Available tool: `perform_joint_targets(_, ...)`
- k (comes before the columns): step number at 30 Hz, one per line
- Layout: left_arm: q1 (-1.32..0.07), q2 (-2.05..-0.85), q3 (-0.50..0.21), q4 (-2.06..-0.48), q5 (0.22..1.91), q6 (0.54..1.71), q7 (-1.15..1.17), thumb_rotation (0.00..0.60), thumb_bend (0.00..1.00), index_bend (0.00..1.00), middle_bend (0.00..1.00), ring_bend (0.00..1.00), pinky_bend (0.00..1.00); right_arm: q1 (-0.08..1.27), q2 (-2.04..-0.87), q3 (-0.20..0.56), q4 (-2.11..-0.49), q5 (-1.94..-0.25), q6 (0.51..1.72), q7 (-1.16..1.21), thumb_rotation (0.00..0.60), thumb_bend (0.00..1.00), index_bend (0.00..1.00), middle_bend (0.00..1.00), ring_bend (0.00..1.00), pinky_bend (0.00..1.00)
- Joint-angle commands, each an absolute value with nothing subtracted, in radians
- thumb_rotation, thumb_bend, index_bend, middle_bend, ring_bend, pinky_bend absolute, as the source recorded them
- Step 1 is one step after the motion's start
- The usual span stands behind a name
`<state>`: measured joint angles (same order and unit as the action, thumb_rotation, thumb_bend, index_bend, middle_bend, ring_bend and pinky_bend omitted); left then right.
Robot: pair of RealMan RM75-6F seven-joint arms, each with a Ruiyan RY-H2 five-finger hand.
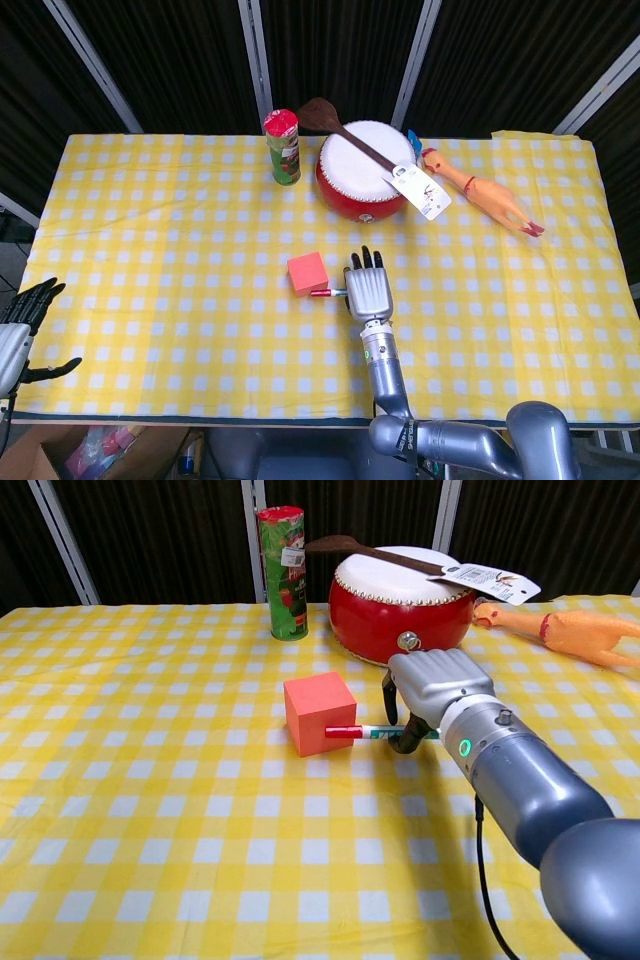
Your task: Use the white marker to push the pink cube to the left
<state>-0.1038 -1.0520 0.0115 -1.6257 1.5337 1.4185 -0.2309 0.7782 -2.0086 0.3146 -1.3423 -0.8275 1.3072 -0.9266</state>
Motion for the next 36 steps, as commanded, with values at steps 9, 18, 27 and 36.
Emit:
perform_joint_targets(9,-0.1,-1.051,0.014,-1.624,1.536,1.424,-0.232,0.6,0.03,0.0,0.0,0.0,0.0,0.728,-1.914,0.293,-1.435,-0.825,1.353,-0.969,0.6,0.56,0.72,0.25,0.11,0.15)
perform_joint_targets(18,-0.097,-1.055,0.016,-1.631,1.54,1.427,-0.221,0.6,0.03,0.0,0.0,0.0,0.0,0.705,-1.798,0.294,-1.445,-0.862,1.325,-0.916,0.6,0.56,0.72,0.25,0.11,0.16)
perform_joint_targets(27,-0.102,-1.056,0.016,-1.639,1.535,1.415,-0.208,0.6,0.03,0.0,0.0,0.0,0.0,0.719,-1.805,0.304,-1.368,-0.87,1.268,-0.844,0.6,0.56,0.72,0.25,0.11,0.17)
perform_joint_targets(36,-0.105,-1.052,0.015,-1.639,1.535,1.413,-0.218,0.6,0.03,0.0,0.0,0.0,0.0,0.757,-1.86,0.313,-1.253,-0.868,1.222,-0.829,0.6,0.56,0.72,0.25,0.11,0.17)
